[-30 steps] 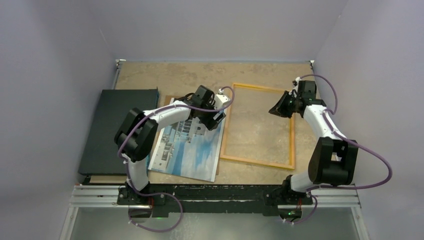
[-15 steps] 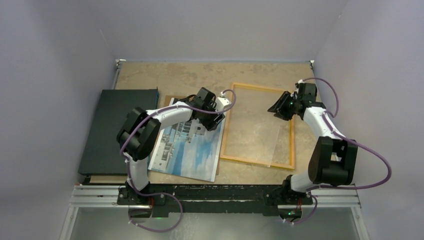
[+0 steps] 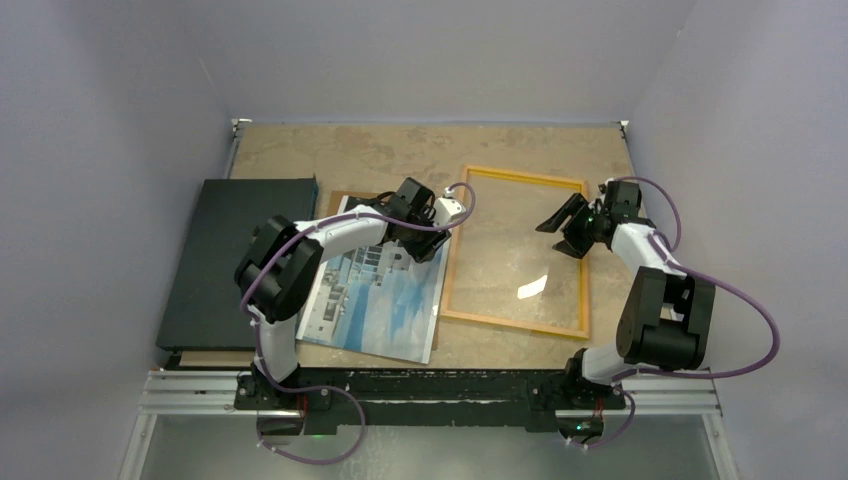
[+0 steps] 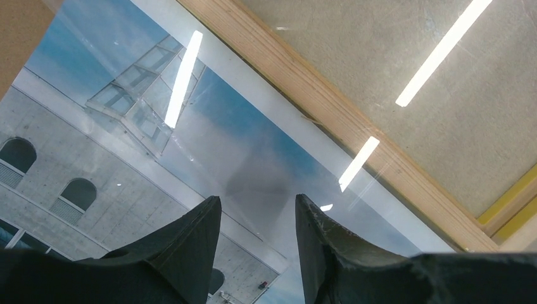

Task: Put the photo into the frame
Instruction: Place the photo frame item in the photo frame.

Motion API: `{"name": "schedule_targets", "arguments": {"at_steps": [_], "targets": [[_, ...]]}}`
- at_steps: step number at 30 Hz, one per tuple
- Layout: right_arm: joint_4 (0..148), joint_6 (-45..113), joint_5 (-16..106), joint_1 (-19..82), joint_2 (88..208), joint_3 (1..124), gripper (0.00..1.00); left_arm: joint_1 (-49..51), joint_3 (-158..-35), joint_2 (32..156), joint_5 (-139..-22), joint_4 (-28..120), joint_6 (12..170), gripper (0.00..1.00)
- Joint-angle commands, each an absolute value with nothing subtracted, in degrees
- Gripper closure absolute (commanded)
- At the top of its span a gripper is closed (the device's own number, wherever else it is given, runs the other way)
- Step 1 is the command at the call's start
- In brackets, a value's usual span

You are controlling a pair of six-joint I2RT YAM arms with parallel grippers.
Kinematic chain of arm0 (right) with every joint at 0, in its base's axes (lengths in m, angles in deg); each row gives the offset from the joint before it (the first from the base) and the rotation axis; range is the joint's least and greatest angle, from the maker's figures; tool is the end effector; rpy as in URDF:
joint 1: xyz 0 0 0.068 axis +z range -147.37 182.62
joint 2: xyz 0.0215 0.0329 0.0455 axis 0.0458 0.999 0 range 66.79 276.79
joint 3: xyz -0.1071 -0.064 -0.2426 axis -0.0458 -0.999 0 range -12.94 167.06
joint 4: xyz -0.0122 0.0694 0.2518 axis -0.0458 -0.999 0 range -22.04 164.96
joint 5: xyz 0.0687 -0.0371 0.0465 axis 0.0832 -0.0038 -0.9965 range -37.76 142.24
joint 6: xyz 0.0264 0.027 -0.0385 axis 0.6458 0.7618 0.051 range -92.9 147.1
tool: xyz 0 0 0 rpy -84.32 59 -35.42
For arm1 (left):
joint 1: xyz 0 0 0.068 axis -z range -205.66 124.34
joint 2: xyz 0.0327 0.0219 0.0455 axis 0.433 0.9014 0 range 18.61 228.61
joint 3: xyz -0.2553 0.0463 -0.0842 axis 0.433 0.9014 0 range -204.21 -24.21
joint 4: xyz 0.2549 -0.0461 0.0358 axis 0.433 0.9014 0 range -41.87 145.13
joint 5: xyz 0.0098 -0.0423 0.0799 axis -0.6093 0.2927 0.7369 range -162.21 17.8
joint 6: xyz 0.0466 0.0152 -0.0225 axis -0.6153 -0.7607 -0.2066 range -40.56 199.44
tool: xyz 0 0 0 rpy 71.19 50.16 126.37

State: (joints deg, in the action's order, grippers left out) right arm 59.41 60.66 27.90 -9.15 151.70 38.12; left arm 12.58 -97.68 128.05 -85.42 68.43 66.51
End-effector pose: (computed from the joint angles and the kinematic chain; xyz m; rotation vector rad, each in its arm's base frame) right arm 0.2994 -0.0475 0.2090 0.7604 2.3255 0.6870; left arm 0.3105 -0.2551 0.1767 1.1953 2.2870 -0.4630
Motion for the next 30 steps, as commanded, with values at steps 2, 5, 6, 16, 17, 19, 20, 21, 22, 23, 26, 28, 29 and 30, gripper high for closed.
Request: {"name": "schedule_targets", "arguments": {"at_steps": [2, 5, 6, 16, 17, 19, 20, 21, 22, 23, 26, 28, 29, 30], "targets": [[62.4, 62.1, 22.7, -10.3, 151.1, 35.9, 0.33, 12.5, -97.1, 128.1, -85.5, 67.5, 67.3, 0.57], [63.8, 62.4, 21.8, -10.6, 152.0, 34.5, 0.33, 12.5, -97.4, 128.1, -86.0, 67.9, 67.6, 0.57], [64.2, 62.4, 21.6, -10.6, 152.2, 34.0, 0.32, 12.5, -97.4, 128.1, -85.9, 67.8, 67.6, 0.58], [70.5, 62.4, 21.7, -11.2, 155.6, 27.3, 0.28, 12.6, -97.2, 128.5, -85.7, 68.2, 67.7, 0.62], [70.9, 62.4, 21.9, -11.2, 155.8, 26.7, 0.28, 12.6, -97.4, 128.6, -85.7, 68.4, 67.7, 0.62], [71.6, 62.3, 22.0, -11.2, 155.8, 25.3, 0.27, 12.5, -97.5, 128.7, -85.7, 68.6, 67.6, 0.63], [71.8, 62.0, 22.4, -11.1, 155.5, 24.8, 0.27, 12.6, -97.4, 128.8, -85.7, 68.7, 67.6, 0.63], [71.8, 61.9, 22.9, -11.2, 155.1, 24.3, 0.26, 12.5, -97.4, 128.7, -85.7, 68.8, 67.6, 0.64], [71.6, 61.8, 23.5, -11.2, 154.6, 24.0, 0.25, 12.6, -97.5, 128.8, -85.7, 68.9, 67.6, 0.64], [71.3, 61.4, 23.8, -11.2, 154.2, 23.7, 0.24, 12.5, -97.5, 128.9, -85.7, 69.0, 67.6, 0.64], [70.2, 60.7, 25.3, -11.2, 151.9, 23.0, 0.22, 12.5, -97.6, 129.1, -86.0, 69.3, 67.9, 0.65], [68.9, 60.1, 27.2, -11.1, 149.9, 22.6, 0.17, 12.6, -97.9, 129.3, -86.2, 69.8, 68.0, 0.66], [68.1, 59.8, 28.1, -11.2, 148.8, 22.4, 0.15, 12.6, -98.1, 129.4, -86.3, 69.9, 68.0, 0.67], [67.2, 59.6, 29.7, -11.2, 147.4, 22.3, 0.14, 12.5, -98.1, 129.4, -86.3, 70.0, 68.0, 0.67]]}}
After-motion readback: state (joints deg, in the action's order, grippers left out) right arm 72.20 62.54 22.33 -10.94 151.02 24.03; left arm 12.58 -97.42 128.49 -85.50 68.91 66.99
